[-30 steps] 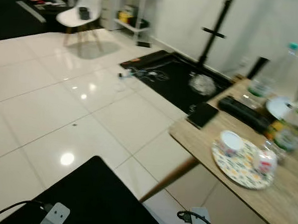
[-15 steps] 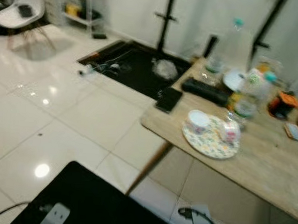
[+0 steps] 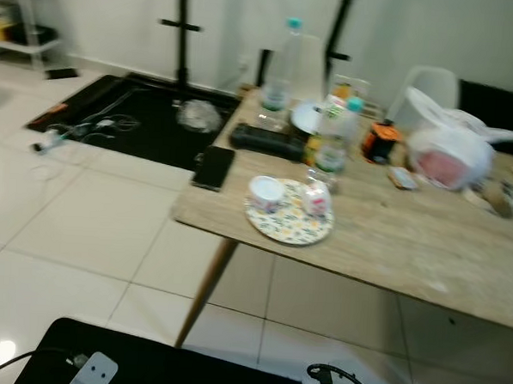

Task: Restocking fridge

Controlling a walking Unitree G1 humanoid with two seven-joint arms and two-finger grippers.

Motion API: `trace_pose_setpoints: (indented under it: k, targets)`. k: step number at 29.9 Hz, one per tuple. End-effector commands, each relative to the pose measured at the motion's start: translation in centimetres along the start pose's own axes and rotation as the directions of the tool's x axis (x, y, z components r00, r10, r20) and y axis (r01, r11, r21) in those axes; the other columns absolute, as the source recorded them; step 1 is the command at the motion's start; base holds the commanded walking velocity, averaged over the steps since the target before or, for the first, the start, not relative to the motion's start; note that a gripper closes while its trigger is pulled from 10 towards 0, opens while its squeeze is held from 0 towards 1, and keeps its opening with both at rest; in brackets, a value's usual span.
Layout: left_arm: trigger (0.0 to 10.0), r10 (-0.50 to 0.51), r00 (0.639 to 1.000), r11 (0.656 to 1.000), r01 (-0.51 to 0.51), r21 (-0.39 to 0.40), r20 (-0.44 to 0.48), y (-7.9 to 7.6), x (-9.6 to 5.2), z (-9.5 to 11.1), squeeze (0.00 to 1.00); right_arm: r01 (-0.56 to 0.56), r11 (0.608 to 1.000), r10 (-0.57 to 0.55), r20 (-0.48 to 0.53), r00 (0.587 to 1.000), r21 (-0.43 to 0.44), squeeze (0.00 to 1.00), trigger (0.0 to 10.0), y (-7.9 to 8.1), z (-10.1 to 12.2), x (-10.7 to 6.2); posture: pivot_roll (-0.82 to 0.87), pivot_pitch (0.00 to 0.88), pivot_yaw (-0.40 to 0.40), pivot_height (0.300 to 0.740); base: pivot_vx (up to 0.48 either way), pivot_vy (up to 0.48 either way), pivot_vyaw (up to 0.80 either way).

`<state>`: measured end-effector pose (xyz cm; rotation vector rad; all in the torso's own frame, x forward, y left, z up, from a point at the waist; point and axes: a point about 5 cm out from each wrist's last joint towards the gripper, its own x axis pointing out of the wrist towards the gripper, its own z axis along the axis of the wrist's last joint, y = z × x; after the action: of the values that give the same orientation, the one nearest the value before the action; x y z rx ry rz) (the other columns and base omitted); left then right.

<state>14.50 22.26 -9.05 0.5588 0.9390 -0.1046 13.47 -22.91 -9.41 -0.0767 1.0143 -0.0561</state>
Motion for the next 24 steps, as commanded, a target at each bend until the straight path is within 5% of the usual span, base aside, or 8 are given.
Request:
trace_pose_setpoints:
  k: [1,19,24]
  targets:
    - [10.0,-0.011,1.000,1.000,0.011,0.013,-0.008,-0.2,-0.1,-0.3,0.04,0.012,1.000,-0.012,-0.001,1.000,0.001,0.00,10.0,-0.4,0.0,0.0,0.01,0.000,-0.058,0.740,0.000,0.000,-0.79]
    - [10.0,0.013,0.999,1.000,-0.013,-0.003,-0.046,0.2,-0.4,-1.4,0.03,0.022,1.000,-0.022,0.006,1.000,0.002,0.00,10.0,-0.6,0.1,-0.1,0.03,0.000,-0.062,0.740,0.000,0.000,-0.80]
    - [10.0,0.031,0.998,0.999,-0.033,-0.022,-0.052,0.4,-0.5,-1.7,0.03,0.049,0.999,-0.050,0.041,0.998,0.021,0.00,10.0,-1.4,1.0,0.0,0.03,0.000,-0.062,0.740,0.000,0.000,0.00]
